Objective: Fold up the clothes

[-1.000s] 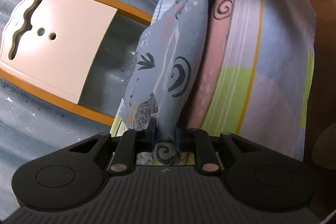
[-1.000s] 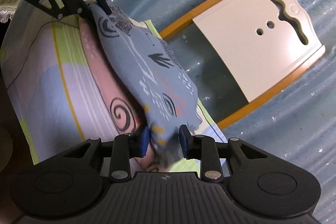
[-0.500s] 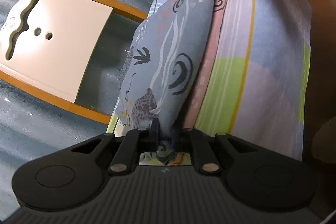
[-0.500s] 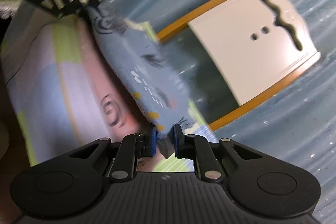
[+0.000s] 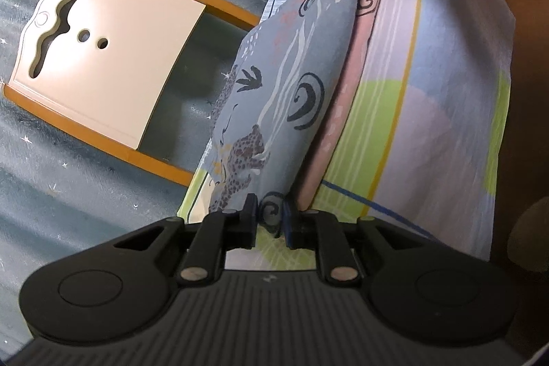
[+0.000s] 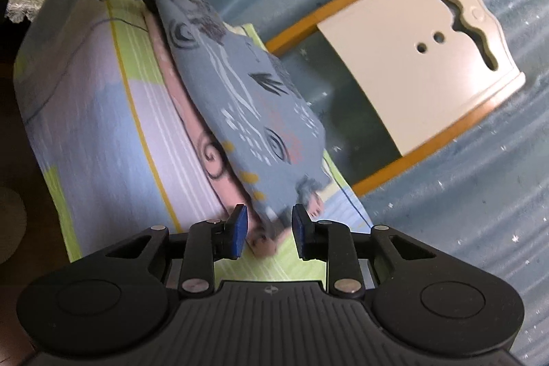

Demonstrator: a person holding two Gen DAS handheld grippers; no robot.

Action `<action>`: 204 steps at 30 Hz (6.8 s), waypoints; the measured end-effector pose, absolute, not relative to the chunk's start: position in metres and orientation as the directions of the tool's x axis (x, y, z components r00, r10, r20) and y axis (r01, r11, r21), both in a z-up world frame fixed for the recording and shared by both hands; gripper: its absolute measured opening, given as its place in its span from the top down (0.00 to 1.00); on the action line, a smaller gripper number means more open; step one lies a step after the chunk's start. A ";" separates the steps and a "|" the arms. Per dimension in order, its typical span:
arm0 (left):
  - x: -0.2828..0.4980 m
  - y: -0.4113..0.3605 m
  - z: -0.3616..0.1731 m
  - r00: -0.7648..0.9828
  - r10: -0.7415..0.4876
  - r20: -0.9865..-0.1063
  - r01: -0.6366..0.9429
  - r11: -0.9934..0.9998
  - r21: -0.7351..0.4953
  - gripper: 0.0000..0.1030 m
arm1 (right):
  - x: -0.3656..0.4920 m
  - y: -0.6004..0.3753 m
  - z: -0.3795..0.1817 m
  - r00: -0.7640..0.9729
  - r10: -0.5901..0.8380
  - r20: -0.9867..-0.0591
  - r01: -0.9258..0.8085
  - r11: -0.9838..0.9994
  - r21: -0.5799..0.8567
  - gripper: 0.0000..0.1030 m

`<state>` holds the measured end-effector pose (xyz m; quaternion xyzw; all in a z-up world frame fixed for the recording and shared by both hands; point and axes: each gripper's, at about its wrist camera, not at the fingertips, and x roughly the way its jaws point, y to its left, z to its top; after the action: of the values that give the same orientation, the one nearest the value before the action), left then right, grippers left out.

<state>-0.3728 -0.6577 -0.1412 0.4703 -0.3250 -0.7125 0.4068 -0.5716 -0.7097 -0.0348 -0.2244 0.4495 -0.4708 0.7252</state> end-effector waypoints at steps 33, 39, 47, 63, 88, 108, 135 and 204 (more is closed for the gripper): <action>-0.332 -0.665 -0.104 -0.231 -0.866 -0.444 0.510 -0.496 0.703 0.90 | -0.571 -0.708 -0.023 0.195 -0.868 -0.457 0.596 0.475 -0.648 0.74; -0.366 -0.679 -0.094 -0.349 -0.793 -0.500 0.569 -0.603 0.559 0.89 | -0.584 -0.722 0.003 0.297 -0.839 -0.455 0.797 0.481 -0.366 0.74; -0.376 -0.689 -0.110 -0.318 -0.783 -0.534 0.577 -0.607 0.547 0.89 | -0.587 -0.743 -0.011 0.310 -0.801 -0.512 0.855 0.471 -0.219 0.75; -0.371 -0.738 -0.106 -0.335 -0.743 -0.579 0.624 -0.636 0.455 0.86 | -0.571 -0.776 0.007 0.384 -0.762 -0.521 0.853 0.509 -0.114 0.73; -0.386 -0.841 -0.099 -0.413 -0.675 -0.611 0.710 -0.659 0.247 0.79 | -0.555 -0.922 0.000 0.365 -0.656 -0.661 0.876 0.482 0.006 0.73; -0.355 -0.740 -0.089 -0.314 -0.763 -0.565 0.818 -0.519 0.247 0.77 | -0.610 -0.797 0.008 0.336 -0.727 -0.599 0.931 0.353 0.094 0.63; -0.344 -0.663 -0.083 -0.232 -0.745 -0.625 0.925 -0.368 0.096 0.01 | -0.615 -0.689 0.000 0.288 -0.723 -0.628 0.957 0.229 0.177 0.01; -0.361 -0.686 -0.112 -0.187 -0.727 -0.661 0.957 -0.287 0.044 0.00 | -0.581 -0.738 -0.015 0.172 -0.731 -0.660 0.985 0.121 0.122 0.00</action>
<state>-0.3611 -0.6862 -0.1125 0.2960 0.1943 -0.7455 0.5646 -0.5813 -0.7378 -0.0153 0.2780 0.2284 -0.6017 0.7131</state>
